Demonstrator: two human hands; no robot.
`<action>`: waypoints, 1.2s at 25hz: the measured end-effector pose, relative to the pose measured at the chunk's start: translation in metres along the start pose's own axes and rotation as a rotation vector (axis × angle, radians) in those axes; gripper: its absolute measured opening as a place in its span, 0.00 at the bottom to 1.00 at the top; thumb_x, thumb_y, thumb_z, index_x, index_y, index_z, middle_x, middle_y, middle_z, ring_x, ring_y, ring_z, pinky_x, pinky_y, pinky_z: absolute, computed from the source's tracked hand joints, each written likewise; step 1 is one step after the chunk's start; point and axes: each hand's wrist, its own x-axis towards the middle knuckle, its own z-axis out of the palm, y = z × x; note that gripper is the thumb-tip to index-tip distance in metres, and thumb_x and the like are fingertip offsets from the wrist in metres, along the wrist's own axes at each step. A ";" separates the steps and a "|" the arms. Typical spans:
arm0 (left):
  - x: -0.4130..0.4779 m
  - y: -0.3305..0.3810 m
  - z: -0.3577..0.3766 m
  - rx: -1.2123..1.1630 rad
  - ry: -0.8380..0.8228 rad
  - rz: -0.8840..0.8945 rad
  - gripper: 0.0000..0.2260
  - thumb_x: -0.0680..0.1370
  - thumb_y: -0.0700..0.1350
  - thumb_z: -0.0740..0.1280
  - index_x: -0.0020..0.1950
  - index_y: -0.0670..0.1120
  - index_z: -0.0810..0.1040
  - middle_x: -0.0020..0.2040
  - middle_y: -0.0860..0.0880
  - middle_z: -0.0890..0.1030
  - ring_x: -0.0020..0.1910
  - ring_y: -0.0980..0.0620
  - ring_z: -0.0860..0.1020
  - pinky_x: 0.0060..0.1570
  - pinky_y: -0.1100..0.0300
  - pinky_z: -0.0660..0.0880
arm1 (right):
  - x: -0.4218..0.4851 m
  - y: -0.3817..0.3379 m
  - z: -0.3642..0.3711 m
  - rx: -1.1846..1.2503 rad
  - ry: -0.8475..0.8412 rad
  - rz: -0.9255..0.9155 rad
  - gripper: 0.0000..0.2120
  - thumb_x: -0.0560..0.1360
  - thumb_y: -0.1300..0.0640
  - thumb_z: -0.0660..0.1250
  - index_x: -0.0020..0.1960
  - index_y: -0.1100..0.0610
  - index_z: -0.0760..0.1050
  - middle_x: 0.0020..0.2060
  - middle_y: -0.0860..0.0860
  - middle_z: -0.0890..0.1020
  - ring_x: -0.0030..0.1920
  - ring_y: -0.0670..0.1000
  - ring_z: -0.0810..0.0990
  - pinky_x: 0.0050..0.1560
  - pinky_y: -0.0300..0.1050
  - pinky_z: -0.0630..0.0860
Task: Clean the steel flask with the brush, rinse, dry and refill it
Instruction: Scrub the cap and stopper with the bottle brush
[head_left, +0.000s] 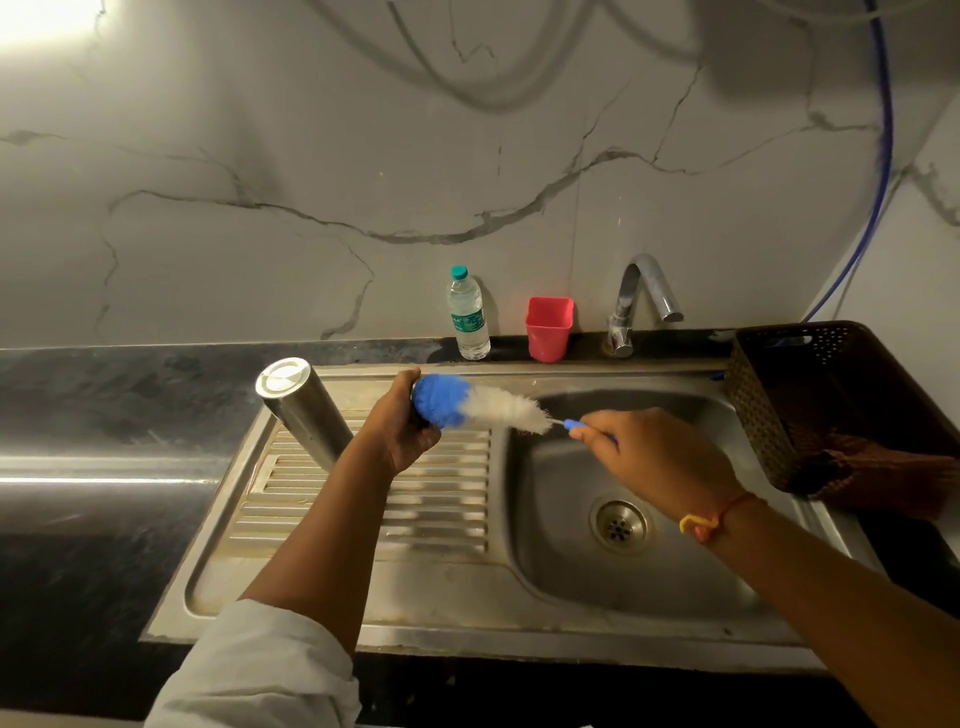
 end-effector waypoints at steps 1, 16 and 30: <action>0.001 -0.001 -0.001 0.013 0.013 -0.001 0.24 0.83 0.59 0.61 0.66 0.39 0.77 0.57 0.41 0.84 0.47 0.47 0.85 0.37 0.58 0.82 | -0.004 -0.002 0.001 -0.127 0.021 -0.075 0.22 0.80 0.36 0.51 0.51 0.48 0.78 0.32 0.49 0.80 0.33 0.53 0.79 0.30 0.48 0.74; -0.004 0.002 0.009 -0.009 0.035 0.132 0.20 0.84 0.56 0.61 0.64 0.40 0.76 0.55 0.39 0.83 0.54 0.42 0.83 0.58 0.47 0.82 | -0.020 -0.022 -0.008 -0.053 -0.050 0.026 0.18 0.81 0.38 0.55 0.53 0.48 0.78 0.37 0.51 0.82 0.38 0.53 0.80 0.34 0.46 0.69; 0.004 -0.010 0.002 -0.267 -0.062 0.187 0.28 0.80 0.56 0.68 0.71 0.36 0.73 0.68 0.35 0.78 0.66 0.39 0.79 0.66 0.45 0.76 | -0.024 -0.033 -0.005 0.832 -0.328 0.416 0.17 0.82 0.45 0.61 0.46 0.55 0.82 0.22 0.44 0.63 0.21 0.43 0.58 0.22 0.38 0.54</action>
